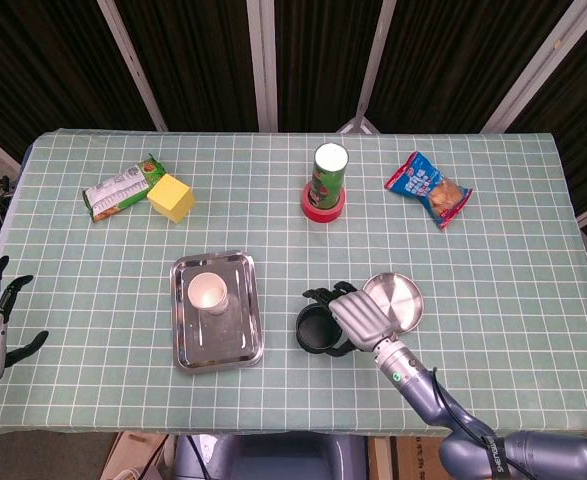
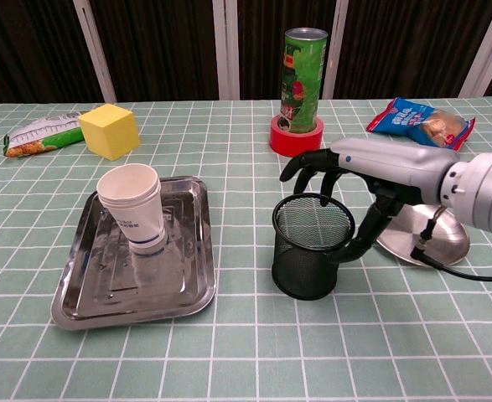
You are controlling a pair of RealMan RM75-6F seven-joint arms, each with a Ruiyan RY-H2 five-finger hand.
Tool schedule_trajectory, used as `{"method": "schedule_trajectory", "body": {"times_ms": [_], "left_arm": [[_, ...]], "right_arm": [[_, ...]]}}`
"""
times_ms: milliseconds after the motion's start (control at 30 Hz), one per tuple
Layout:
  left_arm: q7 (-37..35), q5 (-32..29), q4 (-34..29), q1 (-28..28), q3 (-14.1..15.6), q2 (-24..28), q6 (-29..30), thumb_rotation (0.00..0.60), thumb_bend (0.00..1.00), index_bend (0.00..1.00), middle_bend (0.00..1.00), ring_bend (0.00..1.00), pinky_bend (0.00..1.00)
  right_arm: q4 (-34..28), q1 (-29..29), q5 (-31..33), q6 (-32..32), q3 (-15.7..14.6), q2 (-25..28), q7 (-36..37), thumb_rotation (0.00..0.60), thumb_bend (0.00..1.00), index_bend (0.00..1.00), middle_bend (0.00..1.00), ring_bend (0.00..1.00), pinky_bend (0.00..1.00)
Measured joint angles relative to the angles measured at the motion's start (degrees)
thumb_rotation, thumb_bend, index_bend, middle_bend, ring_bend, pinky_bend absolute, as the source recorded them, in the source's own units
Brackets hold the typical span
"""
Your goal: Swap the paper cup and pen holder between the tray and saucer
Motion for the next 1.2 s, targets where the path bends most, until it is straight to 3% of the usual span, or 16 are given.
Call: {"method": "schedule_trajectory", "body": {"times_ms": [333, 500, 700, 1200], "left_arm": [[-0.48, 0.06, 0.26, 0.47, -0.99, -0.49, 0.16, 0.600, 0.07, 0.22, 0.00, 0.00, 0.05], [-0.82, 0.44, 0.43, 0.69, -1.30, -0.61, 0.40, 0.600, 0.07, 0.22, 0.00, 0.00, 0.05], [-1.08, 0.36, 0.58, 0.93, -1.69, -0.72, 0.31, 0.600, 0.07, 0.22, 0.00, 0.00, 0.05], [-0.56, 1.20, 0.62, 1.38, -2.10, -0.93, 0.69, 0.600, 0.07, 0.22, 0.00, 0.00, 0.05]], "right_arm": [[0.07, 0.31, -0.46, 1.55, -1.22, -1.47, -2.09, 0.600, 0.10, 0.41, 0.39, 0.42, 0.22], [-0.05, 0.40, -1.19, 2.62, -1.46, -2.01, -2.82, 0.600, 0.16, 0.49, 0.46, 0.49, 0.27], [-0.35, -0.42, -2.28, 5.57, -1.20, -1.93, -2.66, 0.600, 0.17, 0.50, 0.47, 0.50, 0.27], [-0.18, -3.34, 0.76, 6.07, 1.42, 11.45, 4.36, 0.600, 0.17, 0.50, 0.47, 0.50, 0.27]]}}
